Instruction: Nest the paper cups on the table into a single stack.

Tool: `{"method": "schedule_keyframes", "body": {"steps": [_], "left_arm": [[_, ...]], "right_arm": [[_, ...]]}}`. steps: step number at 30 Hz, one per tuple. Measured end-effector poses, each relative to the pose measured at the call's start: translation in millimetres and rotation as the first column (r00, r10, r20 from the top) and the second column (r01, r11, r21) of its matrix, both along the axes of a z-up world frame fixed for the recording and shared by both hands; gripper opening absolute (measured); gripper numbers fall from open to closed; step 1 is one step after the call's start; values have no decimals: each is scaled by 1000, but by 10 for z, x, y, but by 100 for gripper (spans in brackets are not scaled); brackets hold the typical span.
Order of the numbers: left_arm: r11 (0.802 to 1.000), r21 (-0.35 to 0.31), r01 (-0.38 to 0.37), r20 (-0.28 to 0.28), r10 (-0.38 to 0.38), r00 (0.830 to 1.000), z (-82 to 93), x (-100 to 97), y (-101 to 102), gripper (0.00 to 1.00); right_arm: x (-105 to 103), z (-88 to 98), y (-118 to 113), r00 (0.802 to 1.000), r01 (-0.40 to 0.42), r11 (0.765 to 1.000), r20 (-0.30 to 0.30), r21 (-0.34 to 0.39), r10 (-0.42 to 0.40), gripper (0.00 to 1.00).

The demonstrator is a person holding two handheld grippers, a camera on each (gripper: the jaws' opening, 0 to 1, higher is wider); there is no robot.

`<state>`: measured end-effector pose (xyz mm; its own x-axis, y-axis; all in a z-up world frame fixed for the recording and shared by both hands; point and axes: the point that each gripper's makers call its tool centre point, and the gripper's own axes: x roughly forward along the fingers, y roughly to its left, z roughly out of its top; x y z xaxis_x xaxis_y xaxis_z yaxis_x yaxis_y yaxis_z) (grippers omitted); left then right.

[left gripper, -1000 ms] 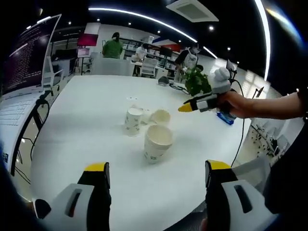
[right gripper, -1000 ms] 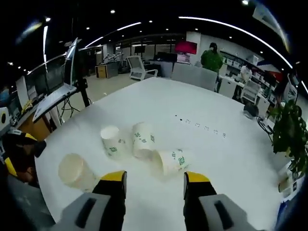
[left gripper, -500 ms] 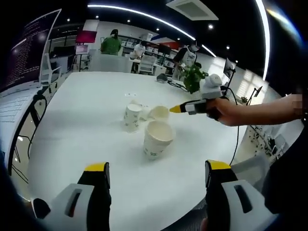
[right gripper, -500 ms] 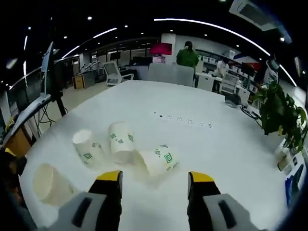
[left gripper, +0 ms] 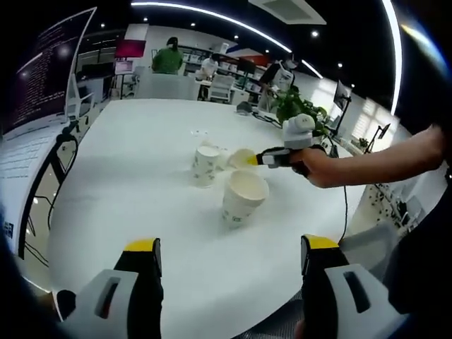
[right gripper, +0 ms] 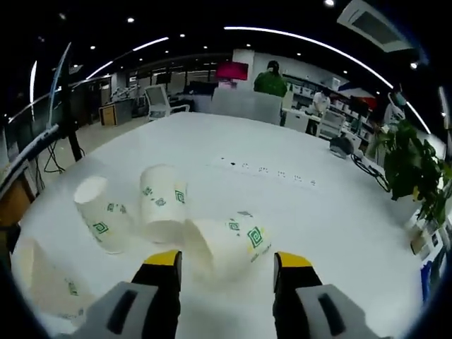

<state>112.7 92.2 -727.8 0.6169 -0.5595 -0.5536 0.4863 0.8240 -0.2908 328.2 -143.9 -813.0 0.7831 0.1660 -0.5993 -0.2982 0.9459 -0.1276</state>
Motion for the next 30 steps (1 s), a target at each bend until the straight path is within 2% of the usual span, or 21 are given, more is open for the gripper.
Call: {"method": "schedule_keyframes", "body": {"steps": [1, 6, 11, 16, 22, 25, 27, 30], "left_arm": [[1000, 1, 1, -2, -1, 1000, 2, 0, 2, 79], [1000, 1, -1, -5, 1, 1000, 46, -9, 22, 79], [1000, 9, -5, -10, 5, 1000, 30, -7, 64, 79], [1000, 19, -11, -20, 12, 1000, 9, -31, 91, 79], [1000, 25, -6, -25, 6, 1000, -20, -38, 50, 79], [1000, 24, 4, -26, -3, 1000, -22, -46, 3, 79], [1000, 23, 9, -26, -8, 1000, -25, -41, -17, 79], [1000, 23, 17, -21, -17, 1000, -17, -24, -46, 79]], "right_arm": [[23, 23, -11, 1000, -4, 1000, 18, -25, 4, 51], [50, -25, -127, 999, 25, 997, 22, -75, -24, 48], [101, -30, -91, 999, -21, 992, 33, -125, 25, 42], [198, -24, -143, 999, -21, 992, 32, -122, 25, 16], [226, -61, -345, 999, 27, 996, -15, -82, -28, 0], [218, -29, -436, 998, 48, 997, -25, -61, -50, 0], [197, -22, -449, 998, 55, 998, -43, -18, -55, 0], [175, 24, -514, 997, 57, 998, -43, -24, -58, 0]]}}
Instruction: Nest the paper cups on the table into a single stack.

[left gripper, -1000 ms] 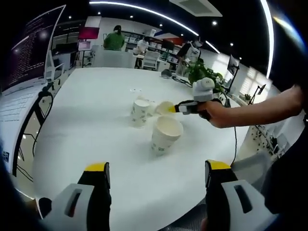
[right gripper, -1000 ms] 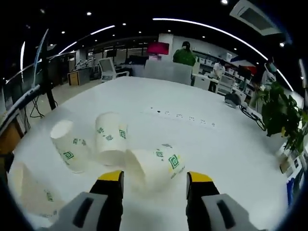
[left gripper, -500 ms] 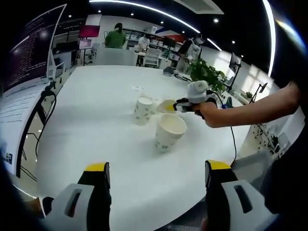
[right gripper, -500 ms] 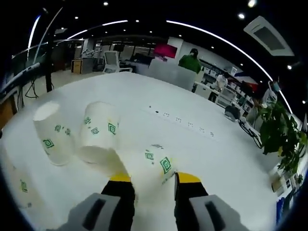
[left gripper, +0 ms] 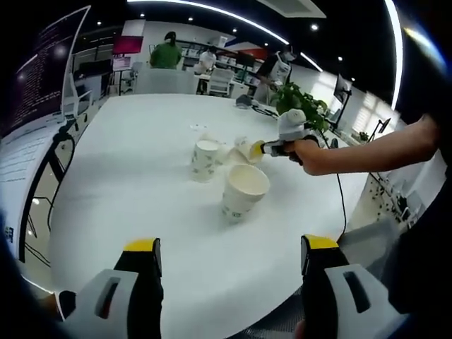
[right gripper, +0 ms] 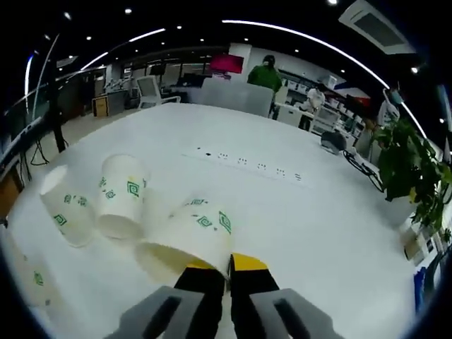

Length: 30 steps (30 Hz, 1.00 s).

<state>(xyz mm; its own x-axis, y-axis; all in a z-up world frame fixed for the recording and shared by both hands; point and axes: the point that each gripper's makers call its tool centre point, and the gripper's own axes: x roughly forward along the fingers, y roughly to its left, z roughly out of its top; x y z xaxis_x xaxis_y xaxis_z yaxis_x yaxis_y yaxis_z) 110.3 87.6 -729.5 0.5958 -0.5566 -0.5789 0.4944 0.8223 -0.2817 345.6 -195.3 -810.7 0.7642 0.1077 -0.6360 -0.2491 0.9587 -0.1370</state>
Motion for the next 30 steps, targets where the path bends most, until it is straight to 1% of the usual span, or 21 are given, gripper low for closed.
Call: {"method": "schedule_keyframes", "body": {"steps": [3, 6, 10, 18, 21, 23, 26, 27, 30], "left_arm": [[1000, 7, 9, 7, -9, 1000, 5, 18, -16, 80], [1000, 4, 13, 13, -13, 1000, 10, 37, -26, 80], [1000, 2, 17, 21, -17, 1000, 21, 54, -33, 80], [1000, -12, 14, 48, -13, 999, 119, 97, -54, 80], [1000, -17, 17, 57, -16, 998, 128, 121, -57, 80], [1000, -19, 20, 61, -19, 998, 129, 124, -65, 80], [1000, -21, 23, 65, -21, 998, 139, 122, -73, 80], [999, -23, 23, 66, -21, 998, 132, 126, -67, 80], [999, -25, 23, 71, -22, 997, 139, 126, -56, 80]], "right_arm": [[-25, 67, -20, 1000, 1, 1000, 5, 8, -1, 0], [-38, 135, -25, 999, -28, 1000, 14, 3, 28, 0], [-60, 200, -110, 1000, -23, 1000, 11, 20, 22, 0], [27, 233, -280, 1000, -24, 1000, 20, 20, 24, 0], [31, 286, -286, 999, -29, 999, 30, 22, 29, 0], [26, 310, -277, 998, -44, 999, 37, 10, 44, 0], [-9, 299, -246, 998, -55, 998, 26, 21, 55, 0], [-61, 304, -224, 998, -62, 998, 14, 20, 62, 0], [-124, 344, -192, 997, -79, 997, 14, 8, 79, 0]]}}
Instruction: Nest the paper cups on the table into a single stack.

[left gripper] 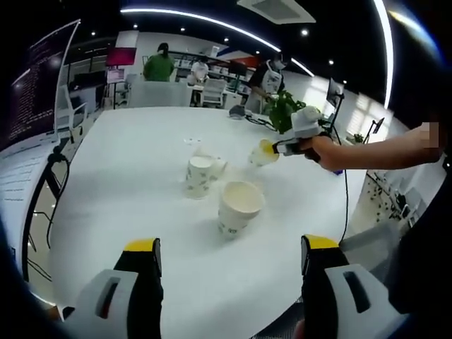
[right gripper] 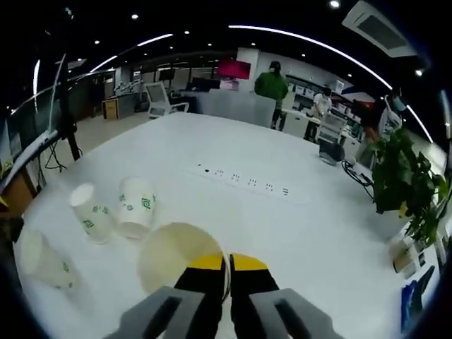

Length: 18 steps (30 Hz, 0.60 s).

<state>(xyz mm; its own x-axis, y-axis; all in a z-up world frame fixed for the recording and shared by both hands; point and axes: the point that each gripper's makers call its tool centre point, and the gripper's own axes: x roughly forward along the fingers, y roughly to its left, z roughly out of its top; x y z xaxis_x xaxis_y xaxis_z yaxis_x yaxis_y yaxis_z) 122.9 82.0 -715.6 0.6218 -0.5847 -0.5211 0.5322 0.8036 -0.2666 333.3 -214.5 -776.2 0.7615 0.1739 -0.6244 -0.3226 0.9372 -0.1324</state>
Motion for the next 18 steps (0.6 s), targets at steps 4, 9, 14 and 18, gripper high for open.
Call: {"method": "schedule_keyframes", "body": {"steps": [4, 9, 14, 18], "left_arm": [[1000, -3, -4, 7, 4, 1000, 1, 17, 28, 80], [1000, -6, -4, 14, 5, 1000, 6, 32, 32, 80], [1000, -10, -3, 16, 3, 1000, -6, 34, 19, 80], [1000, -16, 0, 19, 0, 1000, -6, 33, -10, 80]], "right_arm": [[-87, 84, 34, 1000, -24, 1000, -1, -11, 24, 0], [-139, 140, 15, 999, -40, 999, -8, -15, 40, 0], [-180, 209, 28, 997, -69, 997, -16, -22, 69, 0], [-235, 282, 51, 995, -95, 995, -20, -32, 95, 0]]}}
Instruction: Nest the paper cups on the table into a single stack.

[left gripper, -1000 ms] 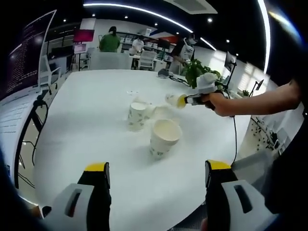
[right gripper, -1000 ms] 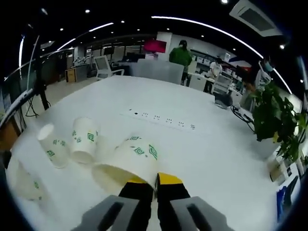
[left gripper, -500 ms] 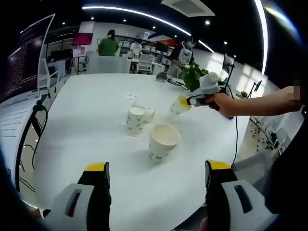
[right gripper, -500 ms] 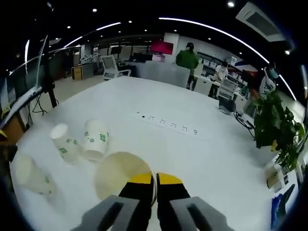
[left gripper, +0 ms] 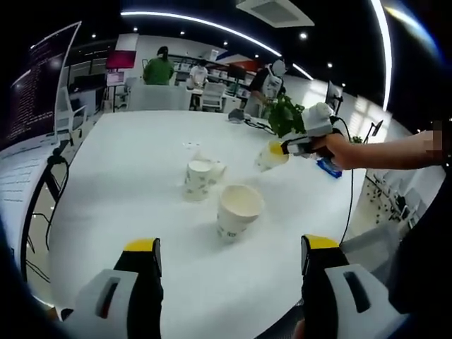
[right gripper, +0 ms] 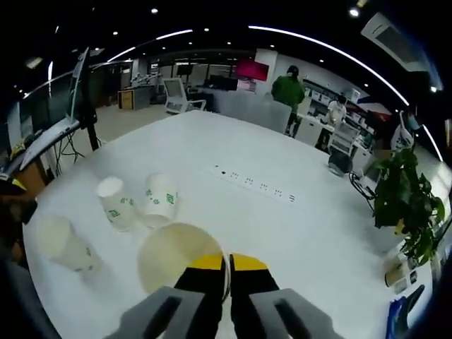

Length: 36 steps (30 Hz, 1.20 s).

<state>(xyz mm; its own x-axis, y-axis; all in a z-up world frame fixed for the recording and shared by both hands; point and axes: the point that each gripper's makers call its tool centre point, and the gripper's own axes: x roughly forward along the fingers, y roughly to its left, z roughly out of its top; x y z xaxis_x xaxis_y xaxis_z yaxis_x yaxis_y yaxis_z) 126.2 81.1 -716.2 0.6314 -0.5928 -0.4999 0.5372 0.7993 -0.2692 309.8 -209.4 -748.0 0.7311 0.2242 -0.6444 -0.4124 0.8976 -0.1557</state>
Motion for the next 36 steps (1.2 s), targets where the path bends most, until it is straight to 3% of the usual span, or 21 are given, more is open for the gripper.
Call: {"method": "schedule_keyframes", "body": {"steps": [14, 24, 36], "left_arm": [[1000, 4, 24, 9, -24, 1000, -8, -12, -74, 80], [999, 8, 35, 17, -35, 999, -2, -27, -93, 80], [999, 2, 35, 17, -35, 999, 12, -99, -109, 80]], "right_arm": [[-436, 198, 356, 991, -131, 991, -22, -13, 131, 0], [-550, 263, 535, 979, -201, 979, -30, -23, 200, 0], [-744, 432, 963, 951, -302, 953, -77, -14, 300, 0]]}}
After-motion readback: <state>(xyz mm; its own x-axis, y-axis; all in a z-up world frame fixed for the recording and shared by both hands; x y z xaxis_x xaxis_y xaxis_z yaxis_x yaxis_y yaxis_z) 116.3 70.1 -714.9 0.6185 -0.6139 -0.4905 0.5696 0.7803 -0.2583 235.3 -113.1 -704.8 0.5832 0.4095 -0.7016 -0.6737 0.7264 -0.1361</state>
